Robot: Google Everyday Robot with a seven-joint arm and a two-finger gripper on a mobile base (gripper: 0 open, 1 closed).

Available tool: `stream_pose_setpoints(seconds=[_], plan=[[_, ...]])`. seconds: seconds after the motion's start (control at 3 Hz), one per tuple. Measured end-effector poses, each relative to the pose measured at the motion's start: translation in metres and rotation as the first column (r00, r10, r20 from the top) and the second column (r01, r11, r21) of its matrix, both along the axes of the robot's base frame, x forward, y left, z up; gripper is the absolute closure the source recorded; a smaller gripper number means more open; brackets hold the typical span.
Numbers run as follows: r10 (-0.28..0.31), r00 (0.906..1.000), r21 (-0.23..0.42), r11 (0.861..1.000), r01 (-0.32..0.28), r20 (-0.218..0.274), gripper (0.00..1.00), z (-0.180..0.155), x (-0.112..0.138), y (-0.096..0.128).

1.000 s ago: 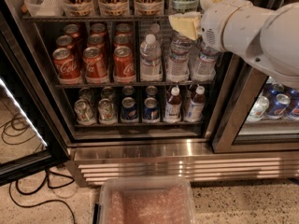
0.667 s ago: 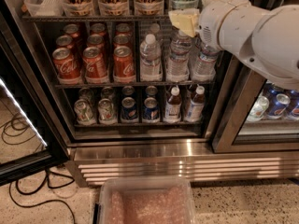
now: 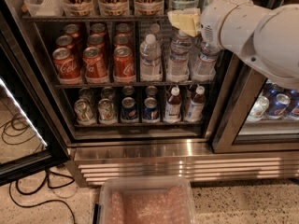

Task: Pick green can from top shelf of fridge

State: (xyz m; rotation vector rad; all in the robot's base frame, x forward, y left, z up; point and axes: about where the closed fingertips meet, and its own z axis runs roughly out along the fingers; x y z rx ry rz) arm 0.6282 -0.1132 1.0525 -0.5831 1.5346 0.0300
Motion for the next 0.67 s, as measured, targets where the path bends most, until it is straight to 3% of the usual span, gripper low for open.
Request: stream_pose_setpoints(seconds=[0.67], plan=[[-0.025, 0.9942, 0.040, 0.999, 0.021, 0.105, 0.39, 0.020, 0.038, 0.006]])
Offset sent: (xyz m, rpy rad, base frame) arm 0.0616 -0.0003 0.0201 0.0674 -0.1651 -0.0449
